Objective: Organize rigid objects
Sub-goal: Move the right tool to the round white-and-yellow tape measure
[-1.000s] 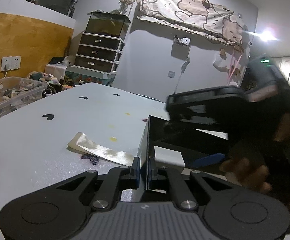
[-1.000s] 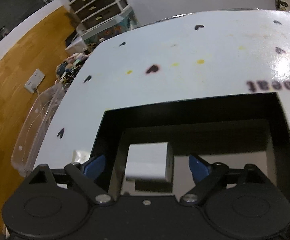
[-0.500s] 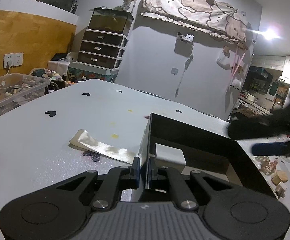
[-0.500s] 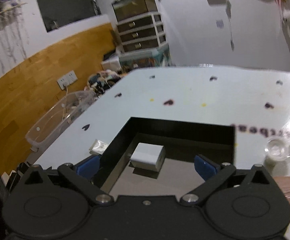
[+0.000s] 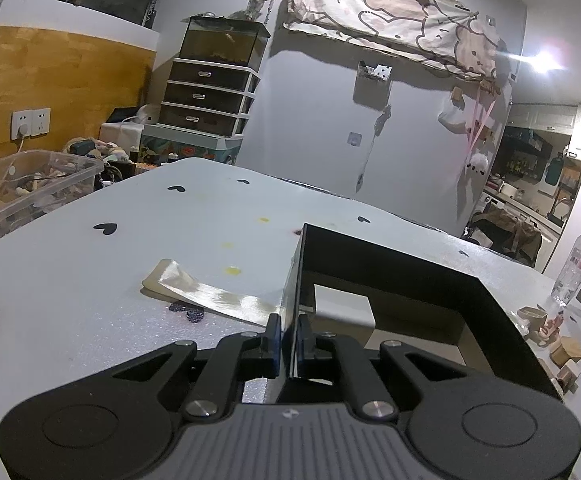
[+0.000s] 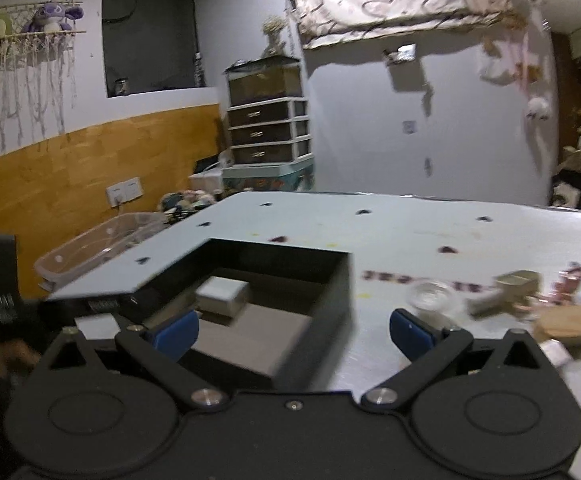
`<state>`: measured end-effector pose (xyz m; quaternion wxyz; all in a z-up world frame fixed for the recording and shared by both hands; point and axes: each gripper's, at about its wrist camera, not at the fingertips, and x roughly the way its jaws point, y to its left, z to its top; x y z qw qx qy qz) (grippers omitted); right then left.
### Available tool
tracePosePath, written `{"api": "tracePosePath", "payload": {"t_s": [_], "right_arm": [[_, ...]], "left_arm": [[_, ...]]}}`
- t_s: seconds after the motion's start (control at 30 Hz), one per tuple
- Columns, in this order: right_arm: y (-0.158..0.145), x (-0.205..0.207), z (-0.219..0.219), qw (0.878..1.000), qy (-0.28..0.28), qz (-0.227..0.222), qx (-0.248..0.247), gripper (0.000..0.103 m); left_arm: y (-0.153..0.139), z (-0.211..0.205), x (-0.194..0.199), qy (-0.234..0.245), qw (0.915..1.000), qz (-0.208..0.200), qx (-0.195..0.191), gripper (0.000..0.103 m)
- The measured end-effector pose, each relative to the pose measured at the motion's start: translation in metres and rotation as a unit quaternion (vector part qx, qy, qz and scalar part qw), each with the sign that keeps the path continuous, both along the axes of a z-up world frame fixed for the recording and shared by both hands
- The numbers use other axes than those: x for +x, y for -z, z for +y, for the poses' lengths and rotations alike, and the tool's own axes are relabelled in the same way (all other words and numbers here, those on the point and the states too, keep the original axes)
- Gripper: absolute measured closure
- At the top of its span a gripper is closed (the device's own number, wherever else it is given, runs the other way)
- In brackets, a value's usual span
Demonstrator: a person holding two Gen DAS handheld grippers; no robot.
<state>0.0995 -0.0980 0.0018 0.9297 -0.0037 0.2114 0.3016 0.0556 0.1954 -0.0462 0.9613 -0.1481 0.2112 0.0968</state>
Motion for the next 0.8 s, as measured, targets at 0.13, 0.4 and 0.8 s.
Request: {"api": "tracePosePath", "payload": {"t_s": [0.13,0.4,0.8], "right_arm": [[0.011,-0.007,-0.022,0.999,0.034,0.001,-0.007,0.000],[0.041,0.003,-0.048,0.996,0.091,0.017,-0.018,0.005],[0.066,0.039,-0.031,0.992,0.101,0.052,-0.046,0.022]], "left_arm": [[-0.002,-0.002,0.001,-0.001,1.0000,0.006,0.007,0.097],[-0.005,-0.006,0.004,0.001,0.9995,0.021,0.025,0.098],[-0.009,-0.011,0.013,0.017,0.9965,0.054,0.061,0.099]]}}
